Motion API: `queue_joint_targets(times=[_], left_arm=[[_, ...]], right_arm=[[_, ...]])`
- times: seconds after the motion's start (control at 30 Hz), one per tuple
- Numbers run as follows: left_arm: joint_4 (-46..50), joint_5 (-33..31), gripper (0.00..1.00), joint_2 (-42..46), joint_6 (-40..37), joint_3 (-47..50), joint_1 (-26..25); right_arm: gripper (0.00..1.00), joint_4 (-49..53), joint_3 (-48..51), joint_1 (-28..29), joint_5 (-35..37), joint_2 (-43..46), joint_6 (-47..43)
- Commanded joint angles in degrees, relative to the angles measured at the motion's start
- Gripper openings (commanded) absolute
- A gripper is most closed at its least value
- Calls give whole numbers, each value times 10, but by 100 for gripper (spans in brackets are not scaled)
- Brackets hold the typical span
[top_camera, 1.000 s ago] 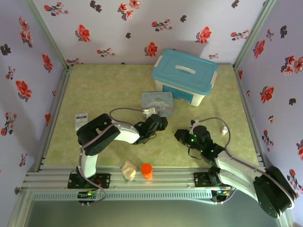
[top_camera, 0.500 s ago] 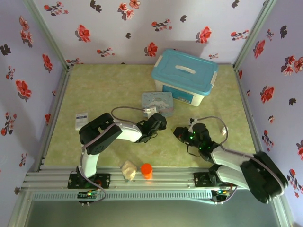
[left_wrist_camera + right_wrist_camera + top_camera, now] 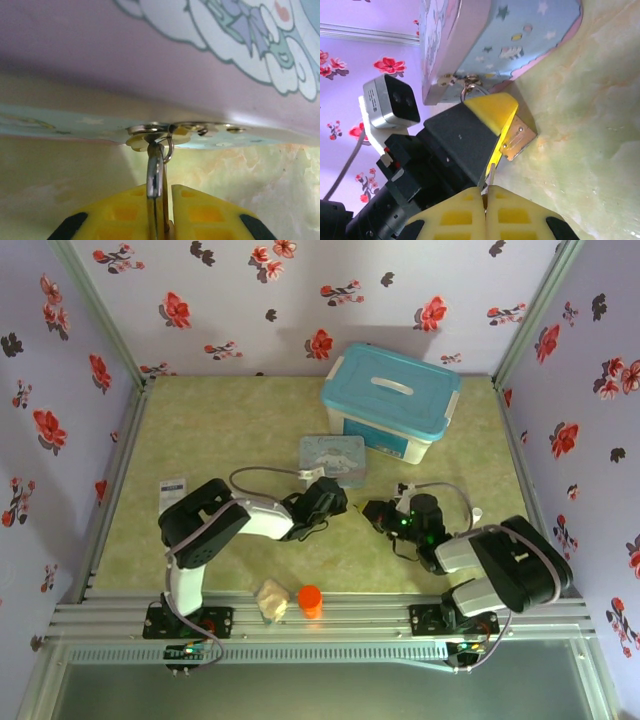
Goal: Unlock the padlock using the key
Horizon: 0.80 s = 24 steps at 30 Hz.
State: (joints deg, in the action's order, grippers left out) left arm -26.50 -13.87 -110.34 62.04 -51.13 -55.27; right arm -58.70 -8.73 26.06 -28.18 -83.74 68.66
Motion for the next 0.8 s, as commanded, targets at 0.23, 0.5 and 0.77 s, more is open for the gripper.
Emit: queue_joint_targets(times=[0.23,0.5,0.77], left_arm=[[-83,17,0,62,84,71,8],[-173,3,0,73,141,106,8],[-202,-17,0,97,181,120,7]], right_arm=[[0,-207,-13,33,-16,-136,55],[0,-207,5,40,25,-143,98],[0,-207,9,55,66,-99,131]])
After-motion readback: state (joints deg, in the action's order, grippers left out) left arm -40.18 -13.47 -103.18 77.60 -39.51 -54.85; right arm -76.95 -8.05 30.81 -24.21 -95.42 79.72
